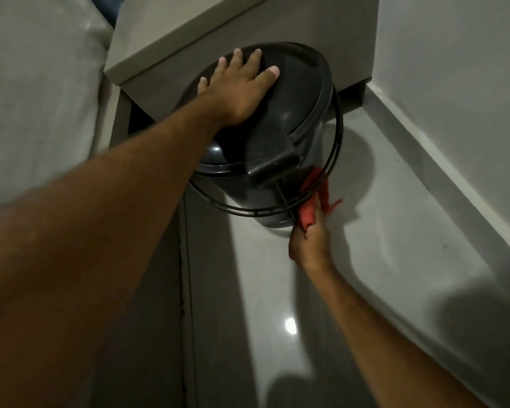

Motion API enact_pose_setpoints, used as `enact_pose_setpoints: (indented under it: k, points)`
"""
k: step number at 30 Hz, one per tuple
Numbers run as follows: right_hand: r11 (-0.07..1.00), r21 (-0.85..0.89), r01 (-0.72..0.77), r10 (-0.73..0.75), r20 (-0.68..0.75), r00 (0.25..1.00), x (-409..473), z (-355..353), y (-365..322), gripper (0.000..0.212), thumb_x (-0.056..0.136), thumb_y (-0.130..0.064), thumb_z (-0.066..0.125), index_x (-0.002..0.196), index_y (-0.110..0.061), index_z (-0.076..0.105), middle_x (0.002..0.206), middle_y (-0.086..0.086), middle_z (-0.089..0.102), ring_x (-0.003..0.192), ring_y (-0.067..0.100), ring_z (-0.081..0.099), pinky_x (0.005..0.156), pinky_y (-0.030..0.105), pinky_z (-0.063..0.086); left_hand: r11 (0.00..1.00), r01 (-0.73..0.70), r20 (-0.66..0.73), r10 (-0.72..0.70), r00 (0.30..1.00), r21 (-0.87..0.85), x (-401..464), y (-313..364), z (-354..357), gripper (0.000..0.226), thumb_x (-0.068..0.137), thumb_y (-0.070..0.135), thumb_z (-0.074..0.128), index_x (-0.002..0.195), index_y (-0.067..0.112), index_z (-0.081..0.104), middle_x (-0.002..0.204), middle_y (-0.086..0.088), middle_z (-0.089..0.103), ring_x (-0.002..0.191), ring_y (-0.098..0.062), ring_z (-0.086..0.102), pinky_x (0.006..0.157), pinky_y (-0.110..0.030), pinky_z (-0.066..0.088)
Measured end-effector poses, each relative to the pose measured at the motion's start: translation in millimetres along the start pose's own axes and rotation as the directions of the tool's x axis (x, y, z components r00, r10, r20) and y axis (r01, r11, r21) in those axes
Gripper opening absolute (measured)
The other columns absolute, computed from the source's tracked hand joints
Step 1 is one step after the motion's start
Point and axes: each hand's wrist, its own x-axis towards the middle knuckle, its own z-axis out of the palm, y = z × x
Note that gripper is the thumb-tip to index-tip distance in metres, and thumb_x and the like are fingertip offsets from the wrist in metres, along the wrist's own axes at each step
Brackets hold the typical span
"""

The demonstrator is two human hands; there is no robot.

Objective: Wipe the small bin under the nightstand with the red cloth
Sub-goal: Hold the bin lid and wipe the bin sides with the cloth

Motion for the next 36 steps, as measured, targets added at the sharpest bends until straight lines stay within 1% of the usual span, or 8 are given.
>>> enact_pose_setpoints:
  k: [7,10,13,19,25,28,33,36]
  points:
    - [0.993,0.112,-0.042,0.048,-0.051,0.998,22.4,-17.3,-17.0,0.081,0.091,0.006,0.051,0.156,-0.041,0.039,0.152,0.013,0.058,0.132,0.032,0.061,0.114,0.054,0.049,0.836,0.478,0.076,-0.477,0.876,-0.270,3.5,32.3,-0.5,0.088,0.087,0.074,0.024,0.158,0.024,0.010,0.168,-0.016,0.004,0.151,-0.045,0.005,0.119,-0.062,0.010]
    - [0.991,0.128,-0.027,0.031,-0.033,0.999,26.1,-23.0,-22.3,0.085,0.090,0.019,0.048,0.162,-0.023,0.033,0.155,0.020,0.053,0.136,0.036,0.057,0.116,0.043,0.048,0.941,0.330,0.010,-0.330,0.944,-0.078,4.6,18.4,-10.2,0.116,0.065,0.094,0.022,0.148,0.015,0.040,0.153,-0.020,0.041,0.134,-0.046,0.042,0.109,-0.057,0.035]
    - [0.987,0.162,0.005,0.000,-0.035,0.999,22.1,-19.4,-22.4,0.093,0.082,0.030,0.047,0.163,-0.015,0.031,0.161,0.008,0.046,0.146,0.022,0.045,0.116,0.013,0.038,0.992,0.017,-0.074,-0.008,0.997,0.123,-0.2,3.0,-6.3,0.092,0.088,0.078,0.017,0.152,0.014,0.033,0.161,-0.020,0.026,0.147,-0.041,0.021,0.118,-0.056,0.020]
    - [0.995,0.067,-0.067,0.075,-0.132,0.988,29.6,0.3,-15.7,0.087,0.084,0.006,0.052,0.160,-0.031,0.031,0.156,0.019,0.050,0.137,0.040,0.054,0.115,0.058,0.044,0.999,0.052,-0.033,-0.052,0.998,0.007,8.1,5.6,3.9,0.076,0.095,0.069,0.017,0.158,0.028,0.008,0.169,-0.005,0.000,0.154,-0.030,-0.003,0.120,-0.057,0.000]
    - [0.986,0.129,0.110,-0.089,-0.164,0.982,-22.5,37.3,-37.6,0.078,0.090,0.013,0.040,0.161,0.002,0.010,0.169,0.013,0.012,0.156,0.022,0.018,0.120,0.007,0.005,0.977,0.203,-0.021,-0.205,0.979,-0.060,8.8,20.9,3.1,0.077,0.095,0.070,0.017,0.159,0.029,0.005,0.169,-0.007,-0.004,0.153,-0.033,-0.008,0.121,-0.058,-0.003]
    - [0.981,0.162,0.111,-0.060,-0.293,0.954,26.5,17.9,-29.5,0.068,0.094,0.009,0.054,0.158,0.007,0.031,0.161,0.023,0.039,0.133,0.005,0.043,0.113,0.009,0.029,0.968,0.230,-0.013,-0.233,0.972,-0.104,8.9,17.5,5.6,0.079,0.094,0.070,0.019,0.159,0.028,0.003,0.169,-0.007,-0.006,0.153,-0.034,-0.011,0.121,-0.060,-0.001]
    - [0.995,0.091,0.051,-0.015,-0.365,0.931,51.8,-0.3,-33.6,0.034,0.113,-0.020,0.044,0.144,-0.011,0.055,0.120,-0.011,0.073,0.085,-0.009,0.074,0.077,0.011,0.057,0.955,0.264,-0.022,-0.269,0.963,-0.135,10.1,21.3,5.6,0.077,0.095,0.067,0.019,0.158,0.026,0.003,0.169,-0.008,-0.007,0.153,-0.035,-0.011,0.121,-0.061,-0.001]
    - [0.990,-0.085,0.114,-0.132,-0.266,0.955,7.6,34.5,-31.0,0.062,0.107,-0.029,0.043,0.162,-0.017,0.019,0.164,0.000,0.044,0.147,0.013,0.049,0.121,0.035,0.040,0.947,0.295,-0.020,-0.300,0.954,-0.126,10.7,26.9,6.2,0.077,0.096,0.067,0.017,0.158,0.026,0.001,0.169,-0.010,-0.008,0.152,-0.037,-0.011,0.120,-0.061,-0.002]
